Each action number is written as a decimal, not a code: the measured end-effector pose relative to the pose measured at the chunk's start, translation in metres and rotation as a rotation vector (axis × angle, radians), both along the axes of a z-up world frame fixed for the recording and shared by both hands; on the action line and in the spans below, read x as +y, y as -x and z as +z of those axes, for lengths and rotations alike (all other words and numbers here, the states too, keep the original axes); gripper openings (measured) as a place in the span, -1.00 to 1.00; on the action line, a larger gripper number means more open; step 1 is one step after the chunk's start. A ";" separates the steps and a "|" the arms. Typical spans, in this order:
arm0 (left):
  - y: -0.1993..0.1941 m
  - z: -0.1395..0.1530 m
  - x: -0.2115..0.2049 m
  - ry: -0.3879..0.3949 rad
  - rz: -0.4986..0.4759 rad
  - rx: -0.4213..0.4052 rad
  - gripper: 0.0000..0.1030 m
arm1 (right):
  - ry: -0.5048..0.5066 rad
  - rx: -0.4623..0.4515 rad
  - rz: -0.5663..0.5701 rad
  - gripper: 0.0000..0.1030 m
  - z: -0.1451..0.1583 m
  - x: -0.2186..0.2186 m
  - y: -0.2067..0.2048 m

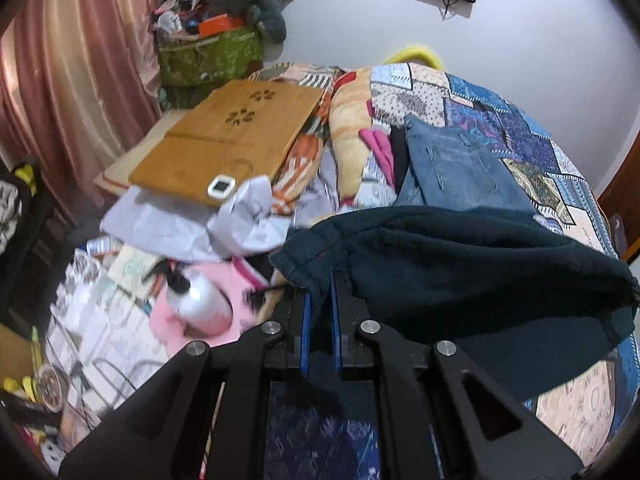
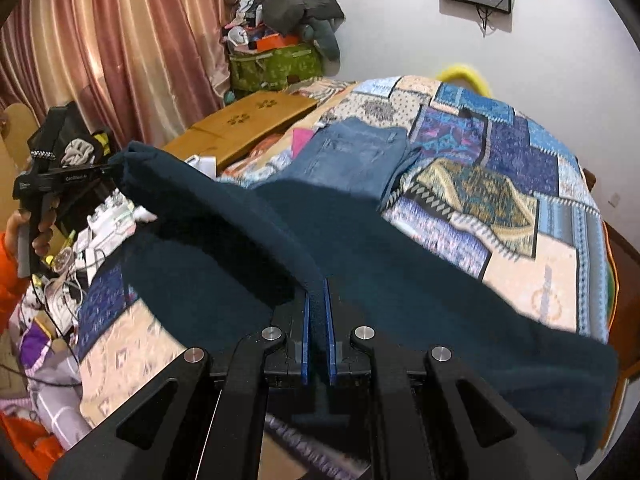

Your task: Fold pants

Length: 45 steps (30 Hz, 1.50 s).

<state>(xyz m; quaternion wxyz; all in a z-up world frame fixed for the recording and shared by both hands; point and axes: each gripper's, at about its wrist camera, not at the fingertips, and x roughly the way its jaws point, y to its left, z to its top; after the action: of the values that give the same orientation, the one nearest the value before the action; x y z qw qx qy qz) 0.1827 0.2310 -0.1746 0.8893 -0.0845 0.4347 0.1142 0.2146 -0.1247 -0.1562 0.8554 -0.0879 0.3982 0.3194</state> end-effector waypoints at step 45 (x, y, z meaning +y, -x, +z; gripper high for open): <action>-0.081 -0.001 -0.164 -0.029 -0.217 0.081 0.75 | -0.152 0.115 -1.000 0.23 -0.025 -0.338 0.048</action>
<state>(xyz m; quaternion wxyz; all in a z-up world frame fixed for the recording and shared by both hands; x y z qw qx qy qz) 0.2638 0.0673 -0.1758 0.8792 -0.0193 0.4753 0.0267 0.1664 -0.4629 -0.1811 0.8844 0.1937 0.4135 -0.0969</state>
